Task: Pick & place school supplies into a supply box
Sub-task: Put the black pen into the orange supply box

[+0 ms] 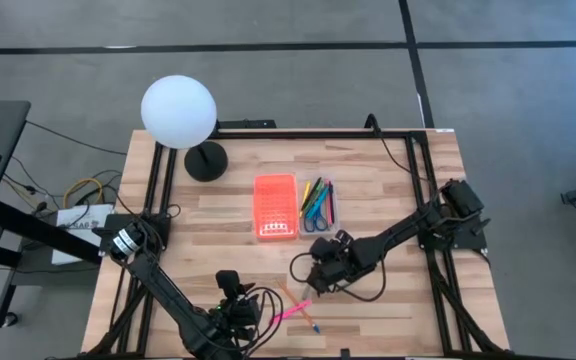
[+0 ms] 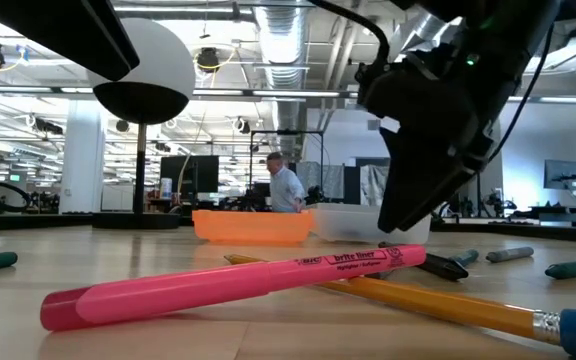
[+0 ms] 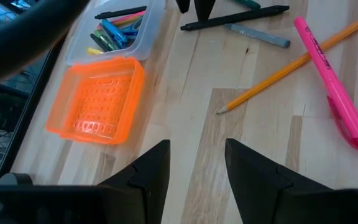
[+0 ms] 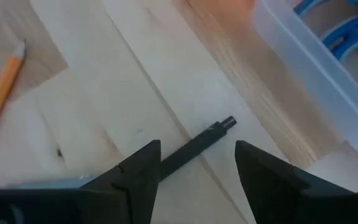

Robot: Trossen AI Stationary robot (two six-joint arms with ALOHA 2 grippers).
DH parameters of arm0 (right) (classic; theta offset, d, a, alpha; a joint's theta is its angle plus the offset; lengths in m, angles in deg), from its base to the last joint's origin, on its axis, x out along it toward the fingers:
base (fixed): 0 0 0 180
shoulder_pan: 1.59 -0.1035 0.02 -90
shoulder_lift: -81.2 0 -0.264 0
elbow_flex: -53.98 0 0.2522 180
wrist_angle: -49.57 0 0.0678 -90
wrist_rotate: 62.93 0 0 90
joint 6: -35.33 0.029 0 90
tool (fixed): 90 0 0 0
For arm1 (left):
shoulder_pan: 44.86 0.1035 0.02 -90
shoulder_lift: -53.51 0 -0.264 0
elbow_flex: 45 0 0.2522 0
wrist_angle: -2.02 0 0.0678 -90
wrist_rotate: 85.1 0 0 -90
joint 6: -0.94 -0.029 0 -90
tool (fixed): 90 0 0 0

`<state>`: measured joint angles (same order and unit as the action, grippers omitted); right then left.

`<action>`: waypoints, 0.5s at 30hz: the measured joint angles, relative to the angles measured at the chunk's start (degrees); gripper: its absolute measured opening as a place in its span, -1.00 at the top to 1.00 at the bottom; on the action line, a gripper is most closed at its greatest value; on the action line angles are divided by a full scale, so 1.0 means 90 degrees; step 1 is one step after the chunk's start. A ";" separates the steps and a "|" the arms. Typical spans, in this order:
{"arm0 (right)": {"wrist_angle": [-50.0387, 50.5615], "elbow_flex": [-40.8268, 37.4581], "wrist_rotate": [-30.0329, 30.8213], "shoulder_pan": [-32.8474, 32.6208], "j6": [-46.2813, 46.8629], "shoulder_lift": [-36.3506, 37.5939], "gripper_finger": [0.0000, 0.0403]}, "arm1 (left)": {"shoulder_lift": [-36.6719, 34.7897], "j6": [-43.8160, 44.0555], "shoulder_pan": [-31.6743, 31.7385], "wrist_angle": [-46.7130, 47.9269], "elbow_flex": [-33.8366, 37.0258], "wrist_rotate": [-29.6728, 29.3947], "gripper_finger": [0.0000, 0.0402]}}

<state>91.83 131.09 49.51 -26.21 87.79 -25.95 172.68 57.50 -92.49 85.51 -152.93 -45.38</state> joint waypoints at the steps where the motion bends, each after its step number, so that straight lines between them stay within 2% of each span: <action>1: 0.0015 0.0000 0.0000 0.0000 0.0043 0.0000 0.01 | 0.0000 0.0000 -0.0002 0.0000 0.0000 0.0000 0.26; 15: 0.0118 0.0000 0.0009 0.0000 0.0344 0.0000 0.06 | 0.0000 0.0000 0.0000 0.0000 0.0000 0.0000 0.26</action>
<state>92.89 131.09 49.59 -26.21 90.88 -25.95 172.68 57.50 -92.49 85.51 -152.93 -45.38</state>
